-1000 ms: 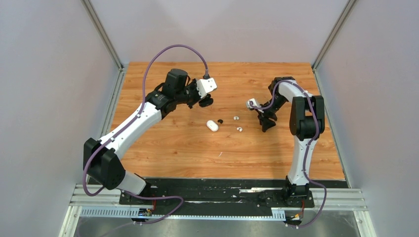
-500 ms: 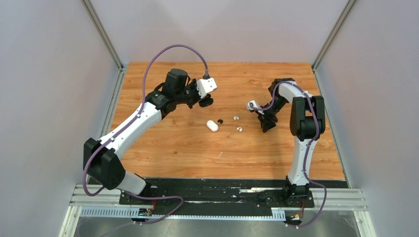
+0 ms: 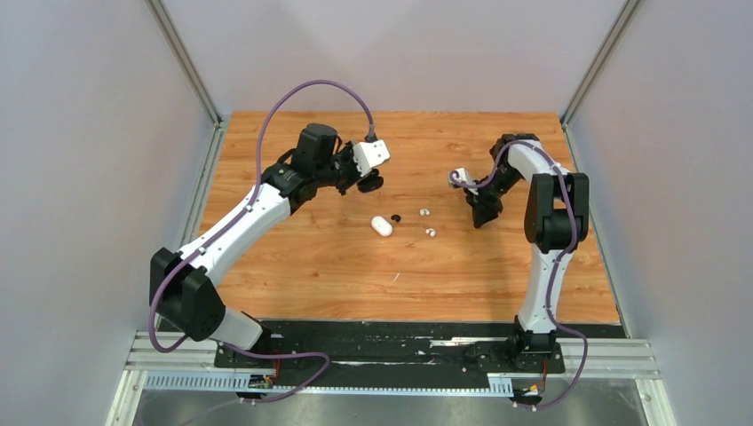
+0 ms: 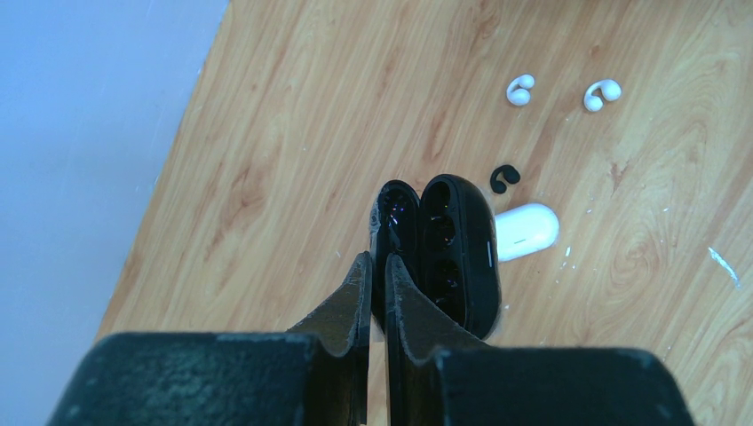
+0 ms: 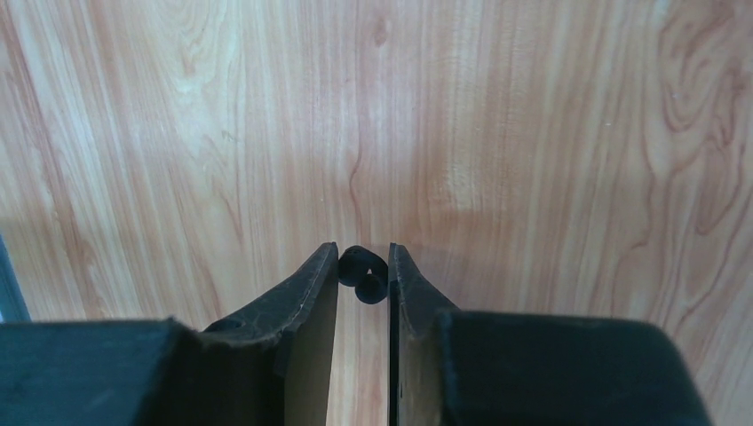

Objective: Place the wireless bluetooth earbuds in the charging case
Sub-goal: Pick up the earbud from the center of the board, then place the earbud in the charging case.

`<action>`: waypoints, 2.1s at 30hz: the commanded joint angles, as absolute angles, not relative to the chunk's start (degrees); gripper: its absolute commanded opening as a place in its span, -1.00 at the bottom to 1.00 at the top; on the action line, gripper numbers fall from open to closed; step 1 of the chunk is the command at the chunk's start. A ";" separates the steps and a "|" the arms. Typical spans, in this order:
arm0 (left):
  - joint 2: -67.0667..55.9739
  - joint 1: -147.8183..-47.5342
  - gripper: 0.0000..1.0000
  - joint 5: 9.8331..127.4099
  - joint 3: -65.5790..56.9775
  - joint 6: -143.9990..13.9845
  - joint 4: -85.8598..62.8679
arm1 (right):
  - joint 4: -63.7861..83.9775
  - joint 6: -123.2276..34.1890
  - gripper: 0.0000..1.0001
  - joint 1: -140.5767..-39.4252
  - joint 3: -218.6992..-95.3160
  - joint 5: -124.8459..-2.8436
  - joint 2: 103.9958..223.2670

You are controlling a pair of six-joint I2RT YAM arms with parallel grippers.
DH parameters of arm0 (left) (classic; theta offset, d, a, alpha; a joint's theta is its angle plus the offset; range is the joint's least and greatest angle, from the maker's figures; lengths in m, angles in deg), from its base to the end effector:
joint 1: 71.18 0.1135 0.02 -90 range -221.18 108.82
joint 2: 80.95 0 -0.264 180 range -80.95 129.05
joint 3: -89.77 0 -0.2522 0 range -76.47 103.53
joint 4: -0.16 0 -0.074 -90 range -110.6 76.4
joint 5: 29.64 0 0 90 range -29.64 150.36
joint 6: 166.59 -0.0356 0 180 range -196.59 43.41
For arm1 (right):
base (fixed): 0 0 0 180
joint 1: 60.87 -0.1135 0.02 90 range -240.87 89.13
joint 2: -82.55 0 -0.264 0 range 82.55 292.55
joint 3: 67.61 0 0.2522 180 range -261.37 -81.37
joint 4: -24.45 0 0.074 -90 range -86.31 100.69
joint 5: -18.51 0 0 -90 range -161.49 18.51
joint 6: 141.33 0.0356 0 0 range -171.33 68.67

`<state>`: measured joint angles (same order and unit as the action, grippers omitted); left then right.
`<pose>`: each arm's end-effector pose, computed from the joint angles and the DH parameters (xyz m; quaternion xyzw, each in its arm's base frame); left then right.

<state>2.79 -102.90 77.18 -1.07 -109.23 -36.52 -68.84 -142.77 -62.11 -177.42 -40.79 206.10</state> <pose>0.2793 -0.1847 0.3437 0.5198 0.6915 -0.1236 0.4862 0.3798 0.0264 0.1736 -0.6629 0.6868 0.2859 0.0847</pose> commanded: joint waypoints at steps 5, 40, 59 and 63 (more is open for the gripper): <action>3.27 -102.55 -1.00 79.45 -0.26 -107.55 -33.61 | -70.51 -125.55 -1.00 -61.79 -185.95 -23.41 200.33; 7.67 -102.73 -1.00 86.65 5.20 -91.68 -21.74 | -26.35 -80.68 -1.00 -83.90 -183.44 -23.69 179.01; 4.08 -102.72 -1.00 86.52 -1.12 -97.66 -14.53 | -25.46 -84.56 -1.00 -85.57 -178.56 -28.12 176.06; 3.68 -102.77 -1.00 86.98 -1.95 -98.40 -13.05 | -26.05 -84.08 -1.00 -86.41 -178.65 -29.33 176.68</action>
